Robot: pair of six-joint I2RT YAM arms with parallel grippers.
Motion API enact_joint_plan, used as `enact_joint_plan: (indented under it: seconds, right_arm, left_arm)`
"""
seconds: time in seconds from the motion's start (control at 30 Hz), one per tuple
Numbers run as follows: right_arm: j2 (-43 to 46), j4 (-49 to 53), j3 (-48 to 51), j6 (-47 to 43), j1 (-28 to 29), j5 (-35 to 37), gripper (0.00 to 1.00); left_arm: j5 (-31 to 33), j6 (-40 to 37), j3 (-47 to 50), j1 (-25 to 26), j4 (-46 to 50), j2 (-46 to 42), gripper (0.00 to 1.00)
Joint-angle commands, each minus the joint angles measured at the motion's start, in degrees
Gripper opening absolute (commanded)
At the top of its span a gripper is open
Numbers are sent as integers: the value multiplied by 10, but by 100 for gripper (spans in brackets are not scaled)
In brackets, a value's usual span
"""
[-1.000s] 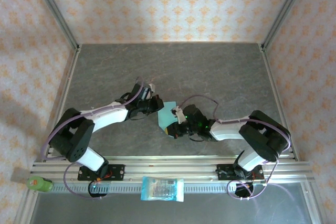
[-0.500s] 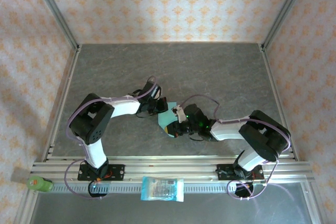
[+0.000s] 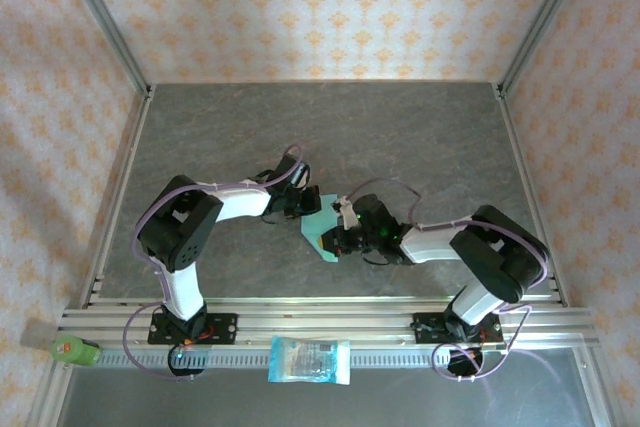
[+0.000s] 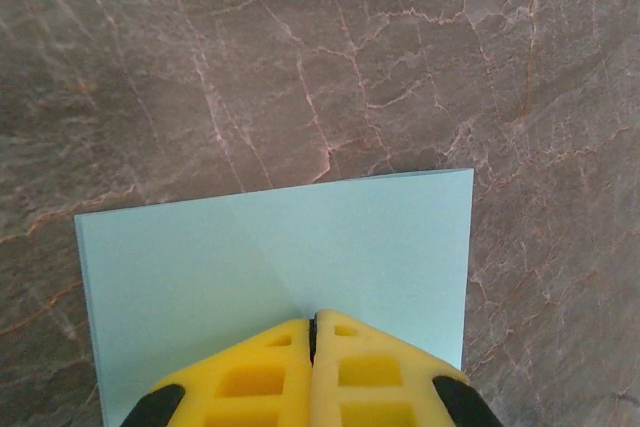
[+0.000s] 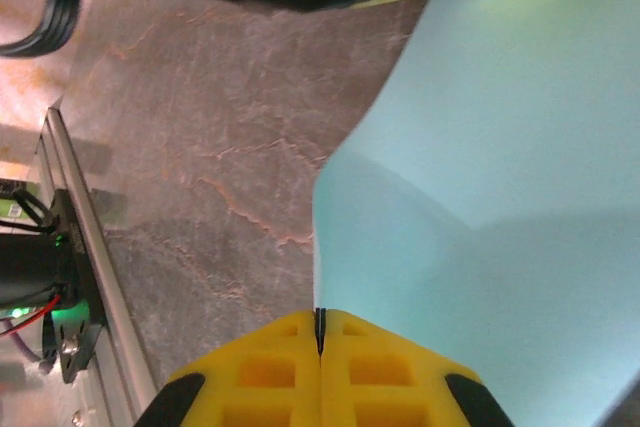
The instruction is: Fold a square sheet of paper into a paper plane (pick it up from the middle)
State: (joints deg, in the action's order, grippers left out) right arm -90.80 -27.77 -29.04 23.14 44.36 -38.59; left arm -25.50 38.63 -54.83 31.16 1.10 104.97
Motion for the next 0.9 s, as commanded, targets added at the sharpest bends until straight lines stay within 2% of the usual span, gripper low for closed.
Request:
enact_joint_plan:
  seconds: [0.0, 0.57, 0.87]
  right_arm:
    - [-11, 17, -21, -17, -15, -1, 0]
    - [-36, 72, -52, -36, -26, 63, 0]
    - [-32, 73, -55, -28, -26, 72, 0]
  left_arm:
    - [25, -15, -7, 6, 37, 18, 0]
    - [30, -16, -1, 7, 36, 15, 0]
    - [30, -14, 0, 7, 34, 15, 0]
